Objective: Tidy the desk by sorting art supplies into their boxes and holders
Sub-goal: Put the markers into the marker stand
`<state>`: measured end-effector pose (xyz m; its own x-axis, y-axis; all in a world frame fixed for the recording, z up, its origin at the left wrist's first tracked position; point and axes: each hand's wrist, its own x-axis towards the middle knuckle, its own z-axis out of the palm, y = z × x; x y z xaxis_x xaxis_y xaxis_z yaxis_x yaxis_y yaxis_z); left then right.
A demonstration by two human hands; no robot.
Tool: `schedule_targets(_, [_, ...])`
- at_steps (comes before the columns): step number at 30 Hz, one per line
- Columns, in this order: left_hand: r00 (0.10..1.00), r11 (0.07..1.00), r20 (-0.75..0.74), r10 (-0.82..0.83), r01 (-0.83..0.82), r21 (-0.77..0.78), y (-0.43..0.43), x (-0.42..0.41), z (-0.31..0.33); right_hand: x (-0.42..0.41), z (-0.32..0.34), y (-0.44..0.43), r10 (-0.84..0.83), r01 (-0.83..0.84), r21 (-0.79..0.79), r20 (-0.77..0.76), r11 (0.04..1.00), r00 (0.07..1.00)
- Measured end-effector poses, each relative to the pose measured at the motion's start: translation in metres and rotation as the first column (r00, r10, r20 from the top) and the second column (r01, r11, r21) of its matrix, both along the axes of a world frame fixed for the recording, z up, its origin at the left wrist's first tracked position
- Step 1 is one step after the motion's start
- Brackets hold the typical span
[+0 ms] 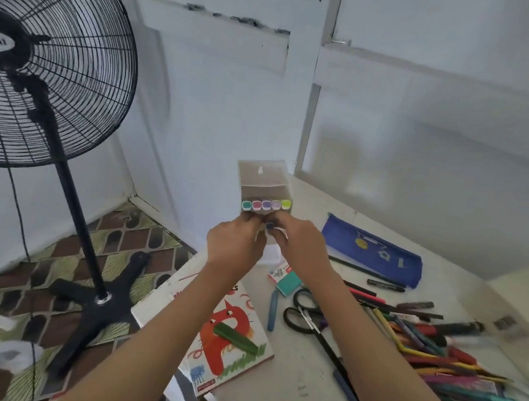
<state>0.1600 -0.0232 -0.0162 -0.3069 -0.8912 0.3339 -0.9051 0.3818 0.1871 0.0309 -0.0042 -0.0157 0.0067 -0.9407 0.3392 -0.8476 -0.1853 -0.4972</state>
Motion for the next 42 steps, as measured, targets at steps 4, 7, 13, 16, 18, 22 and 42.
schedule_targets(4, [0.999,1.000,0.038,-0.016,0.017,-0.020,0.004,0.002,0.005,0.003,0.001,0.003,-0.052,0.052,-0.003,-0.021,0.999,0.998])
schedule_targets(7, [0.992,0.999,0.127,-0.023,0.027,-0.035,0.002,0.004,0.007,0.008,-0.001,0.006,-0.056,0.054,-0.034,-0.052,0.998,0.997])
schedule_targets(13, [0.994,0.998,0.094,-0.062,0.061,0.013,-0.001,0.009,0.008,0.020,-0.001,0.009,-0.103,0.118,0.061,-0.211,0.991,0.972])
schedule_targets(16, [0.995,0.999,0.082,-0.054,0.054,0.002,0.000,0.009,0.007,0.029,0.002,0.012,-0.082,0.110,0.118,-0.217,0.987,0.973])
schedule_targets(18, [0.995,0.999,0.101,-0.013,0.018,-0.051,0.003,0.011,0.007,0.033,0.004,0.013,-0.084,0.109,0.144,-0.169,0.984,0.982])
schedule_targets(22, [0.998,0.993,0.008,-0.061,0.061,-0.098,0.006,0.012,0.006,0.029,0.007,0.012,-0.110,0.137,0.192,-0.143,0.972,0.984])
schedule_targets(42, [0.911,0.950,-0.346,-0.225,0.126,-0.286,0.001,0.013,-0.017,0.030,0.006,0.011,-0.001,0.066,0.307,-0.209,0.949,0.978])
